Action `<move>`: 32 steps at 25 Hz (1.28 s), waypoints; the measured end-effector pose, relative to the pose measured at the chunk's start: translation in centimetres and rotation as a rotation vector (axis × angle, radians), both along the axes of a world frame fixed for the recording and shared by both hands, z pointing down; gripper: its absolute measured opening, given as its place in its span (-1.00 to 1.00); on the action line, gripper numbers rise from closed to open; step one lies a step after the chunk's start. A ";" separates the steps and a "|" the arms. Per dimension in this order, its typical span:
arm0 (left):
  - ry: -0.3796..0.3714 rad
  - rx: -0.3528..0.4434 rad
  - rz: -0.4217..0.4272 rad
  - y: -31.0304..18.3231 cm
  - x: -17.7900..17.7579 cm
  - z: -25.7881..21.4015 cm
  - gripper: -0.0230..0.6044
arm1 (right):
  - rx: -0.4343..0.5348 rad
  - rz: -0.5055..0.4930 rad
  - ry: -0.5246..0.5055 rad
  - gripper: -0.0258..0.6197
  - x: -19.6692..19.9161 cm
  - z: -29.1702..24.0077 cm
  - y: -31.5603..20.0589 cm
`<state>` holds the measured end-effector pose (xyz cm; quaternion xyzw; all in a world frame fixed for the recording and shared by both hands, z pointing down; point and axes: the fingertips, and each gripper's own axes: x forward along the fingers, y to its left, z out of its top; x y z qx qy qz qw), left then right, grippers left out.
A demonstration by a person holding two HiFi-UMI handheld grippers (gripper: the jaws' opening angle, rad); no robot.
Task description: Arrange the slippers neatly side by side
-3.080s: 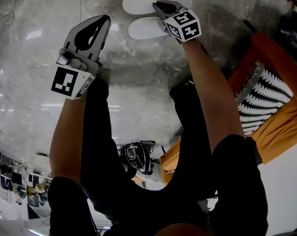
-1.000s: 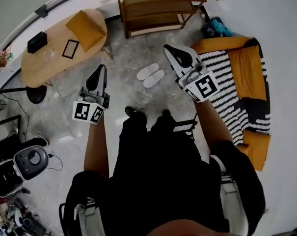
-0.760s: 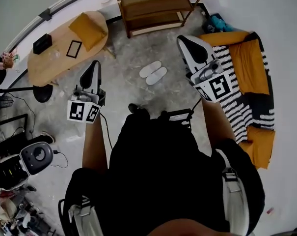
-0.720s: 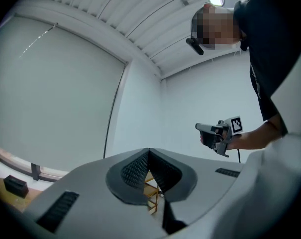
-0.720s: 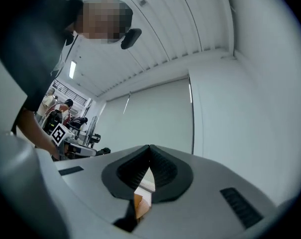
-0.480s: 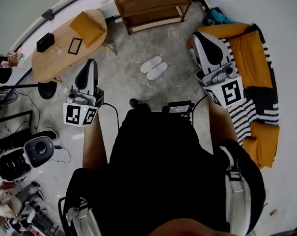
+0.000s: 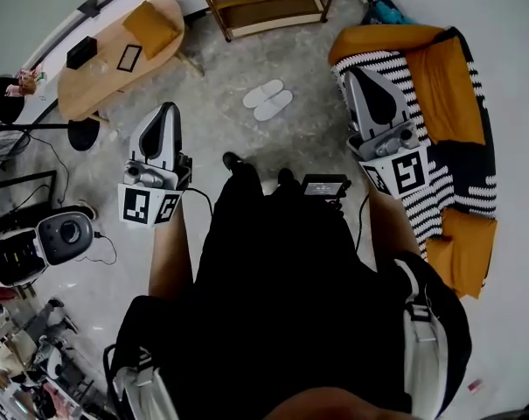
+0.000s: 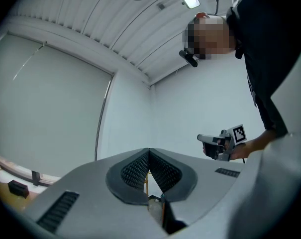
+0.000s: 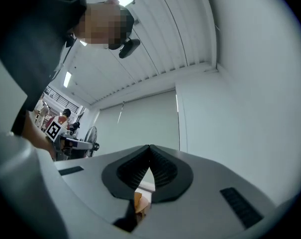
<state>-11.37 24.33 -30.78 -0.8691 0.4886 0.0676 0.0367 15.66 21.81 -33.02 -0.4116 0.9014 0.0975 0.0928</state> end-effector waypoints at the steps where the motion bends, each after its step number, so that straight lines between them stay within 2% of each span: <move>1: 0.003 -0.008 -0.010 0.0 0.0 0.4 -0.88 | -0.022 -0.001 -0.006 -0.83 -0.3 0.8 0.1; 8: -0.005 -0.046 -0.022 2.0 -0.1 2.8 -0.88 | -0.150 -0.016 -0.011 -0.83 -3.2 5.1 2.0; 12: 0.001 -0.057 -0.001 2.8 0.9 4.5 -0.88 | -0.170 -0.044 0.026 -0.83 -4.9 6.4 4.4; 15: 0.036 -0.053 0.005 3.3 0.6 5.3 -0.88 | -0.197 -0.052 0.040 -0.83 -6.3 7.5 4.9; 21: 0.069 -0.107 0.022 4.1 0.2 7.2 -0.88 | -0.229 -0.055 0.056 -0.83 -7.5 7.7 5.3; 28: 0.078 -0.137 0.054 4.7 -0.5 7.5 -0.88 | -0.211 -0.079 0.053 -0.83 -9.0 7.2 6.1; 32: 0.073 -0.116 0.059 4.8 -0.9 6.5 -0.88 | -0.203 -0.071 0.038 -0.83 -9.1 7.1 6.3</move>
